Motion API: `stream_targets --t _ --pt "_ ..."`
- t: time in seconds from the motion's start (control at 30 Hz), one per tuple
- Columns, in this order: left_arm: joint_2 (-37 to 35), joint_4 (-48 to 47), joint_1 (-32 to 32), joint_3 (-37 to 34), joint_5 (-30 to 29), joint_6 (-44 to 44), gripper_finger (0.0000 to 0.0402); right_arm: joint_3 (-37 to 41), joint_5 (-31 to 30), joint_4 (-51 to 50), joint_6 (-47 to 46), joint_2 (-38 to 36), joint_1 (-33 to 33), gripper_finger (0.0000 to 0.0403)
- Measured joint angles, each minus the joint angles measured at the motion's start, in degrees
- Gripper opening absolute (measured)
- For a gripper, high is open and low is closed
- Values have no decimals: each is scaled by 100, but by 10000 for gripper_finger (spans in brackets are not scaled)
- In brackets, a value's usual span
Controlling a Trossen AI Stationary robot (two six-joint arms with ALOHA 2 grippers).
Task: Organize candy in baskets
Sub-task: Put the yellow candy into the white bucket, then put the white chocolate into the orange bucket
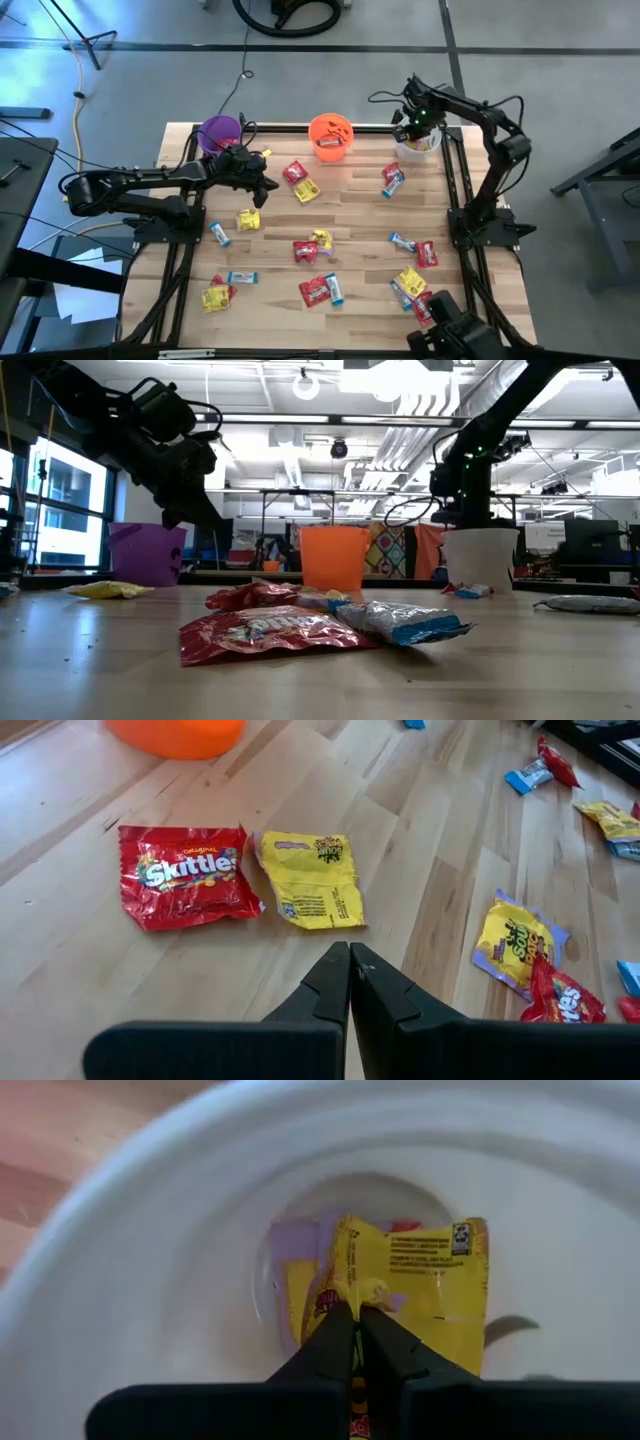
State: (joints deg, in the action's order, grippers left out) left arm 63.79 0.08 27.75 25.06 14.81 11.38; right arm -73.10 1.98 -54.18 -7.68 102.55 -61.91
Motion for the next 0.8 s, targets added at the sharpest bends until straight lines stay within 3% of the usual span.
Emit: stream_targets --t 0.13,0.37,0.53,0.67,0.8 --pt "0 0 0 0 1 2 0 0 -25 -69 -2 -17 13 31" --pt "0 2 0 0 2 -16 0 0 -603 -419 -81 -397 48 146" --pt "-20 20 0 0 2 -143 0 0 -408 -415 16 -1083 270 201" --pt "-131 27 0 -2 -6 -280 0 0 -310 -585 -179 -1759 707 190" --pt "-295 111 0 -2 -166 -474 0 0 -266 -931 -593 -2248 1377 126"
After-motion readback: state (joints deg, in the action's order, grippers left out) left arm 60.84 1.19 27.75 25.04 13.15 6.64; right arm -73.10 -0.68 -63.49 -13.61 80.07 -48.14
